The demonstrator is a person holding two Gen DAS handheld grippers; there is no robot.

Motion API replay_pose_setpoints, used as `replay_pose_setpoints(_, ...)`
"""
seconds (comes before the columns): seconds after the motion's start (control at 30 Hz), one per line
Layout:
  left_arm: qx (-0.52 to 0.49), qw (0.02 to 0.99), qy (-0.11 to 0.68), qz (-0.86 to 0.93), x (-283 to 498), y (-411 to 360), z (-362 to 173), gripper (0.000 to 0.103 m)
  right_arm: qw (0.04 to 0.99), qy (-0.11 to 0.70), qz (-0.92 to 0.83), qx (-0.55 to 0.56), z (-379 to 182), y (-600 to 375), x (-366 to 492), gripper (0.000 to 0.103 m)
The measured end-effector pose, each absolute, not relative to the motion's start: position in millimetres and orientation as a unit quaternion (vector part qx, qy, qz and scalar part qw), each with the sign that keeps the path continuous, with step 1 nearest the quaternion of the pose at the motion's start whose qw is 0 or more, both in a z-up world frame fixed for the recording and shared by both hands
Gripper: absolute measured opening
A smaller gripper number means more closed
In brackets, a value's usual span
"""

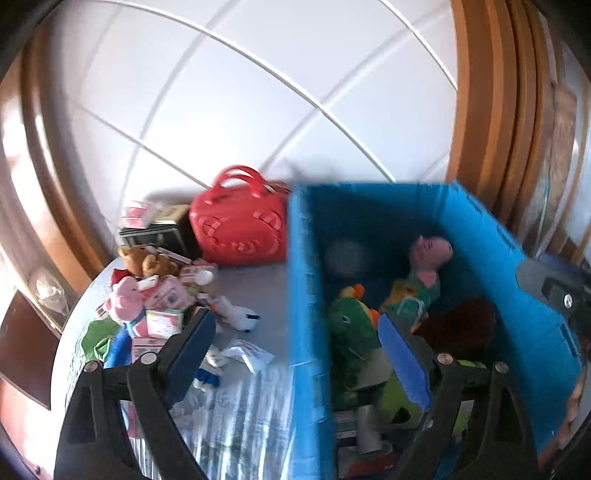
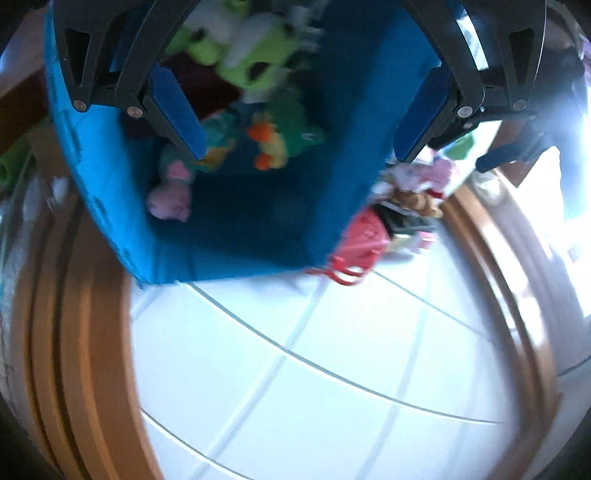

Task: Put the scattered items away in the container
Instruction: 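Withdraw both tools from the crate back toward the pile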

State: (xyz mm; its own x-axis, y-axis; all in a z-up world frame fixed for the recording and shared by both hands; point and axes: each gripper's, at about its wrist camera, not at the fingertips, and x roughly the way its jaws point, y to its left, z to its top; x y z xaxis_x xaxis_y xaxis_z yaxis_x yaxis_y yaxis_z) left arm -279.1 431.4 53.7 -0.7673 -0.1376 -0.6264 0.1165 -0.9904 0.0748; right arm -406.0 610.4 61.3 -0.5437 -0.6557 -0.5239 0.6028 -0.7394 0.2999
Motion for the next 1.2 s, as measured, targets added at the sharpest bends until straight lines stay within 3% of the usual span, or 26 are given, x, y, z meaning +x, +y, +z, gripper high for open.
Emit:
replay_pose_setpoints(0.33,0.277,0.13,-0.005,-0.952,-172.3,254.4,55.4,0.09,0.418,-0.038,-0.872,0.251,84.1,486.5,-286.9,0.103)
replay_pose_setpoints(0.67,0.332,0.213,0.029,-0.919,-107.6,68.5,-44.8,0.09,0.44,-0.031,-0.845,0.302,20.8,350.9,-216.9,0.103)
replay_pose_setpoints(0.97,0.383,0.214,0.09,-0.894,-103.4,35.6,-127.3,0.09,0.416,-0.001,-0.827,0.377,-52.7,298.3,-228.6,0.103)
replay_pose_setpoints(1.2,0.4,0.23,0.093,-0.882,-129.3,42.8,-175.8,0.09,0.398,0.021,-0.823,0.405,-105.7,285.4,-267.2,0.103)
